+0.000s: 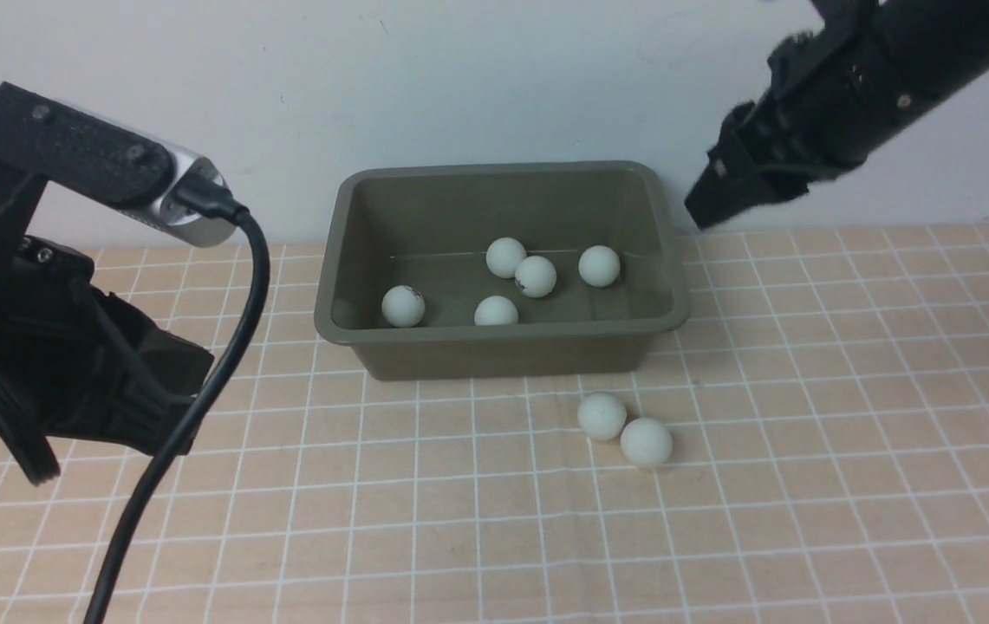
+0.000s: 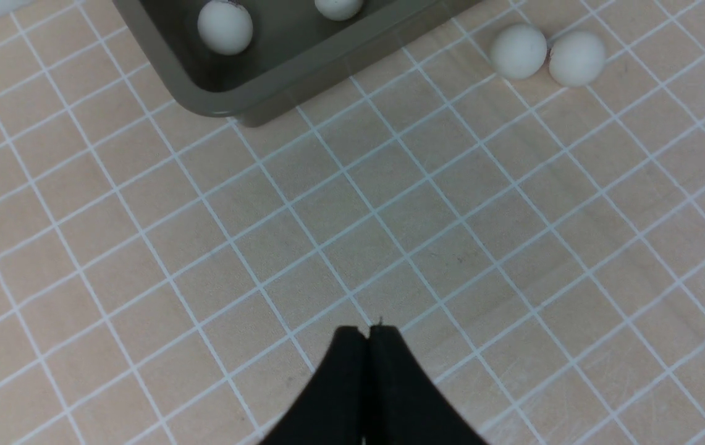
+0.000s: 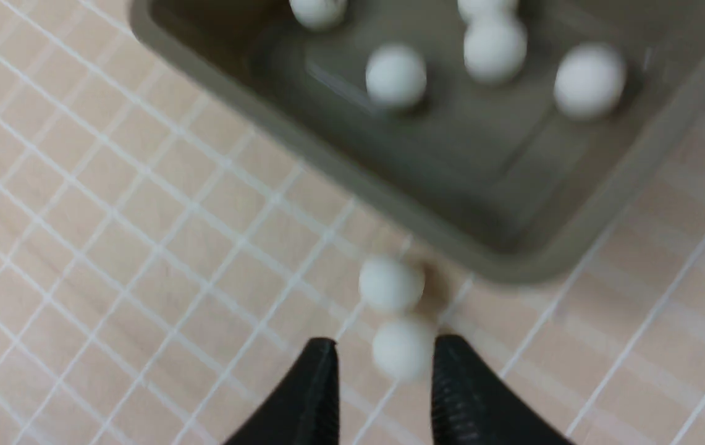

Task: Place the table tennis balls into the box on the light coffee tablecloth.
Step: 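Reach for and grasp a ping pong ball on the table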

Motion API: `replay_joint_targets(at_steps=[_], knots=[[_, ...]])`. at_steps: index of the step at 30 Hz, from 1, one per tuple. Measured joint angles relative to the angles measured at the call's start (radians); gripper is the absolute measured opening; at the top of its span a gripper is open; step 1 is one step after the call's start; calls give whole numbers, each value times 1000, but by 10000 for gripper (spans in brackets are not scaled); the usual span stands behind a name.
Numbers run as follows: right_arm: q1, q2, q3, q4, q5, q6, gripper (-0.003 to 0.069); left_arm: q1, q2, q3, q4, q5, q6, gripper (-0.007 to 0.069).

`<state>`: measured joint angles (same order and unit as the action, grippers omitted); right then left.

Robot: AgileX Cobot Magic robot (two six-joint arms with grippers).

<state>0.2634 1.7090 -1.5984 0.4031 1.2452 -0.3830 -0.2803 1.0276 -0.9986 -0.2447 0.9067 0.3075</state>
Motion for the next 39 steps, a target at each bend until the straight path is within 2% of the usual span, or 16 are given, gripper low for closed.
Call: replay_joint_targets(at_steps=[2, 4, 8, 11, 13, 18, 24, 27, 33, 39], knots=[[0, -20, 58, -4, -2, 7, 153, 0, 0, 0, 0, 1, 0, -69], [0, -64, 203, -1, -2, -6, 130, 0, 0, 0, 0, 5, 0, -69], [0, -112, 394, 83, -19, -111, 116, 0, 0, 0, 0, 7, 0, -69], [11, -110, 470, 147, -119, -173, 117, 0, 2, 0, 0, 7, 0, -69], [37, -94, 497, 148, -239, -214, 118, 0, 3, 0, 0, 7, 0, -69], [118, -55, 500, 116, -407, -226, 171, 0, 4, 0, -1, 7, 0, -69], [173, 0, 499, 75, -531, -207, 350, 0, 4, 0, -22, 7, 0, -69], [173, 35, 480, 27, -553, -167, 398, 0, 4, 0, -33, 7, 0, -69], [173, 99, 424, -99, -559, -99, 414, 0, 4, 0, -39, 7, 0, -69], [173, 150, 382, -126, -561, -90, 414, 0, 4, 0, -41, 7, 0, -69]])
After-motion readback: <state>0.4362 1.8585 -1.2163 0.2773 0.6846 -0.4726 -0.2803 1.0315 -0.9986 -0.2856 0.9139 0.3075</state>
